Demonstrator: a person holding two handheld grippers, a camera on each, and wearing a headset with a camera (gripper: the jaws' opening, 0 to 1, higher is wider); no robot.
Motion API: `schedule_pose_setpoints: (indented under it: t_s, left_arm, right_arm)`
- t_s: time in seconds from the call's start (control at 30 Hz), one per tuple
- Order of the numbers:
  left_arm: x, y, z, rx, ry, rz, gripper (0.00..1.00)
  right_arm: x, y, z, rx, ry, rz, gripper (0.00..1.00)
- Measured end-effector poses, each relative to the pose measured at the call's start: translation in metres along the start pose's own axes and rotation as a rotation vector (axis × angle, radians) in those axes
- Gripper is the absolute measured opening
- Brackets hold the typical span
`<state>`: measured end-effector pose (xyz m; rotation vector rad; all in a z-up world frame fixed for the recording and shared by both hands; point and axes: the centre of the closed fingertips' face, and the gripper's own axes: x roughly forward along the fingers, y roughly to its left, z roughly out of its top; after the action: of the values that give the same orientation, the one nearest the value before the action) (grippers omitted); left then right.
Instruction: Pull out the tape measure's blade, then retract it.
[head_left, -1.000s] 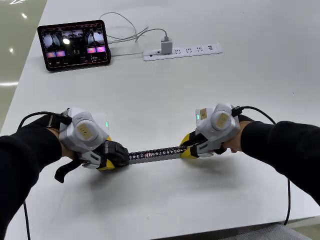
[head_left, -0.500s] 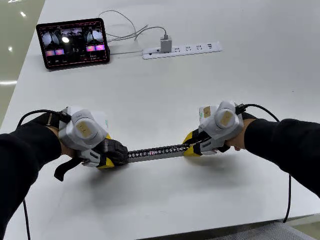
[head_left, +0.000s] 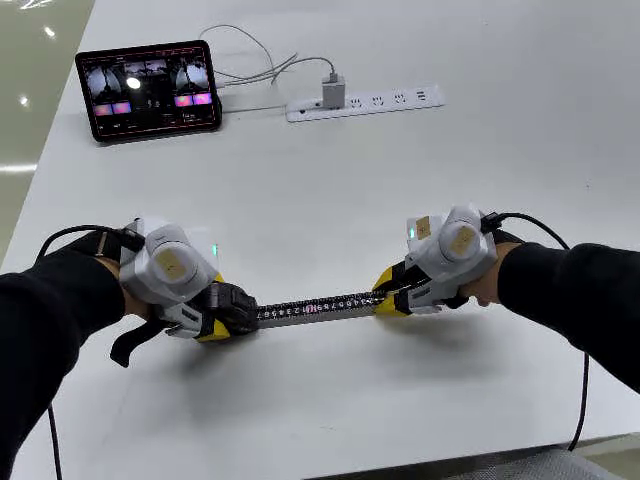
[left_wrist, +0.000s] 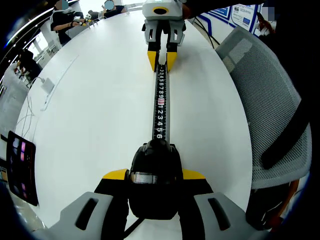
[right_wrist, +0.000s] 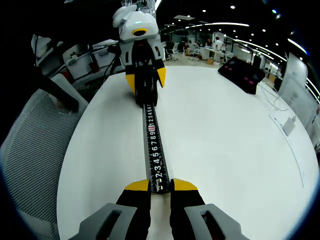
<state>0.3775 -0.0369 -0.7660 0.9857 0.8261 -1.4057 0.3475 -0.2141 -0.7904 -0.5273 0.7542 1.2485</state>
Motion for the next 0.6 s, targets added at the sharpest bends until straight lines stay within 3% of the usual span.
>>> schedule_pose_setpoints:
  t_s: [0.6]
  left_arm:
    - [0.001, 0.000, -0.001, -0.001, -0.004, 0.001, 0.32]
  right_arm:
    - [-0.011, -0.001, -0.013, 0.033, -0.003, -0.010, 0.10]
